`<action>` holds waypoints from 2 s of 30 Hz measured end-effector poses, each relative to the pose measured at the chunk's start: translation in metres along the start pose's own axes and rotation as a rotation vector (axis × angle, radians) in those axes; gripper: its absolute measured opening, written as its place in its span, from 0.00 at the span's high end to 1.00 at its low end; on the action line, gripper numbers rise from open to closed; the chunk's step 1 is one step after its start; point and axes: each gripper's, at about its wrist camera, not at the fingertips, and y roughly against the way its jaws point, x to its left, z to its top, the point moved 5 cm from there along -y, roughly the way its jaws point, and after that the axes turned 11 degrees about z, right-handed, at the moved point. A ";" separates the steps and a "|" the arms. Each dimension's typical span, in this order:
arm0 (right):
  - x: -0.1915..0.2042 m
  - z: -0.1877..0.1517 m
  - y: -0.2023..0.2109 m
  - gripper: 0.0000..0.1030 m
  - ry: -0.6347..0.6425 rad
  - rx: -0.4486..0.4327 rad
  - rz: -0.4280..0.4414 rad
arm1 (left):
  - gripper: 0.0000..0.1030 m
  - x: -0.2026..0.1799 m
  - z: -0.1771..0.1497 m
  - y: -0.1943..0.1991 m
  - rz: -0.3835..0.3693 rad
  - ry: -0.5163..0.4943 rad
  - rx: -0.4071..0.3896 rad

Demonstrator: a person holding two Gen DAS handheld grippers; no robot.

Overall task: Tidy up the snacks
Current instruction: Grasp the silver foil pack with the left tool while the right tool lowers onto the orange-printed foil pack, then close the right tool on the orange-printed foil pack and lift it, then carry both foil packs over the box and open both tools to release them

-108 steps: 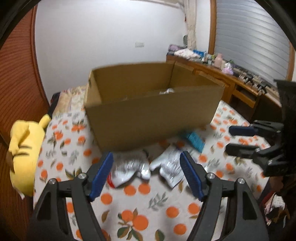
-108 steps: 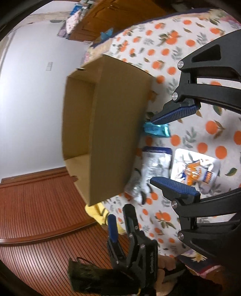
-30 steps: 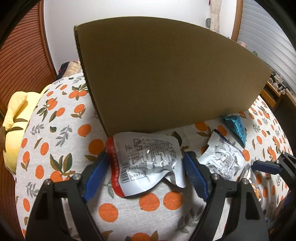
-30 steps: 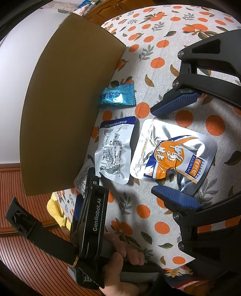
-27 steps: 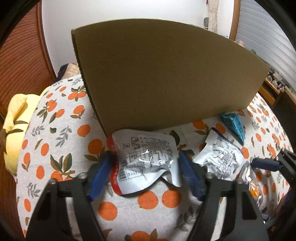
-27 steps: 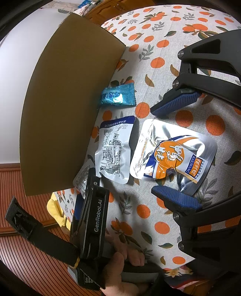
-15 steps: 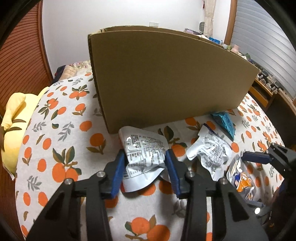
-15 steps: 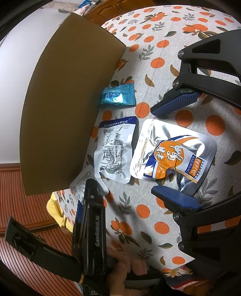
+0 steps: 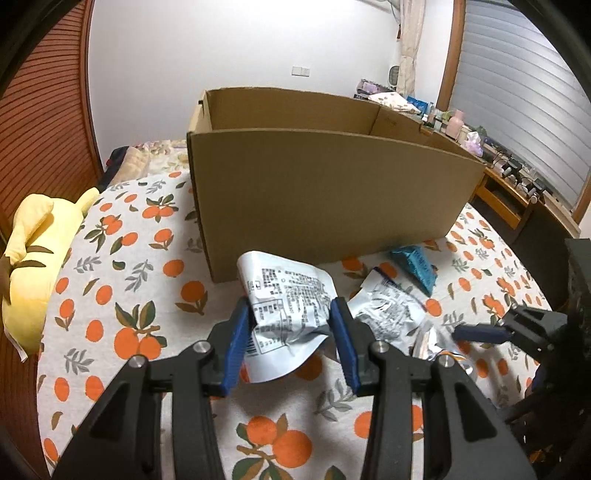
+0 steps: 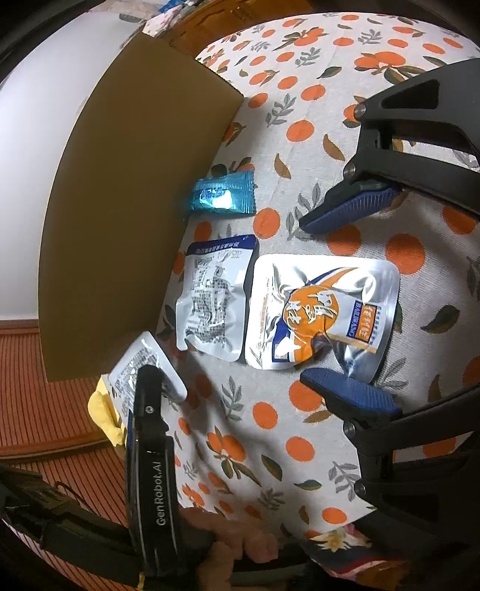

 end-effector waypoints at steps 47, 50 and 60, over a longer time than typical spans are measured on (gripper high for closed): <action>0.009 0.018 0.038 0.83 0.037 -0.130 0.034 | 0.59 -0.017 0.012 0.023 -0.032 -0.026 -0.045; 0.008 0.020 0.041 0.93 0.038 -0.134 0.029 | 0.59 -0.017 0.012 0.023 -0.032 -0.027 -0.045; -0.003 0.014 0.052 0.93 0.002 -0.150 0.022 | 0.59 -0.018 0.011 0.024 -0.032 -0.026 -0.046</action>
